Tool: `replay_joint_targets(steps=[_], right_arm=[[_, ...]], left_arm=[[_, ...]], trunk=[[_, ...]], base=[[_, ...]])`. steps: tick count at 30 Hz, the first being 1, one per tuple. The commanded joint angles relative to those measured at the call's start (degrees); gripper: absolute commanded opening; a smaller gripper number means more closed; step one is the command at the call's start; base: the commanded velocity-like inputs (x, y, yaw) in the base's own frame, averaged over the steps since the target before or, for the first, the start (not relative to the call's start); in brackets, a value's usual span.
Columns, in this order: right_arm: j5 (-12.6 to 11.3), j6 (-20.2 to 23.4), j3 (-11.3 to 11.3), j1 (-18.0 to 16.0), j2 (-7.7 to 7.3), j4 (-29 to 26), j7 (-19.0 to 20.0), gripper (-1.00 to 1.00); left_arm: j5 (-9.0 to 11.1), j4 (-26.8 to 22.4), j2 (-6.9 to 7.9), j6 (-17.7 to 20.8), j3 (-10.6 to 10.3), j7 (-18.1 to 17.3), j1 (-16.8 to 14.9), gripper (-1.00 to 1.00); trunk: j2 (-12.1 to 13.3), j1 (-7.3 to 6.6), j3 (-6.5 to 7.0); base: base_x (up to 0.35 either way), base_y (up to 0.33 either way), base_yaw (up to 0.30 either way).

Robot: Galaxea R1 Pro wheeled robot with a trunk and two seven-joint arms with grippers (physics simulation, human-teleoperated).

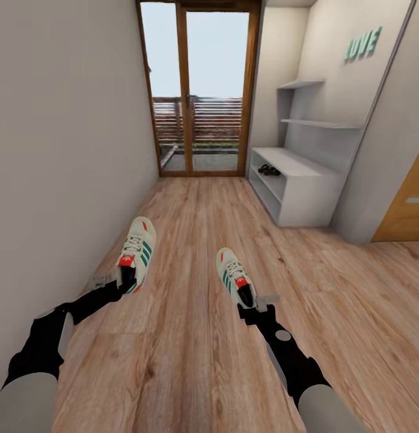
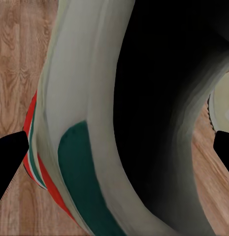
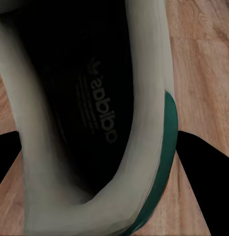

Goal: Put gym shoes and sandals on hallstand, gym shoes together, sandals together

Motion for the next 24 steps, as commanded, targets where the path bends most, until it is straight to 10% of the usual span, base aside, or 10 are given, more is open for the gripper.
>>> replay_joint_targets(steps=[1, 24], right_arm=[[0.45, -0.2, -0.36, -0.03, 0.07, 0.01, 0.39, -1.0], [0.45, -0.2, -0.36, -0.03, 0.07, -0.04, 0.39, -1.0]], left_arm=[[-0.36, -0.08, -0.04, 0.36, 0.22, -0.44, -0.06, -1.0], [-0.35, -0.08, -0.04, 0.37, 0.24, -0.44, -0.06, -1.0]], trunk=[[-0.02, 0.02, -0.05], [-0.02, 0.02, -0.05]], base=[[0.346, 0.0, 0.0], [0.346, 0.0, 0.0]])
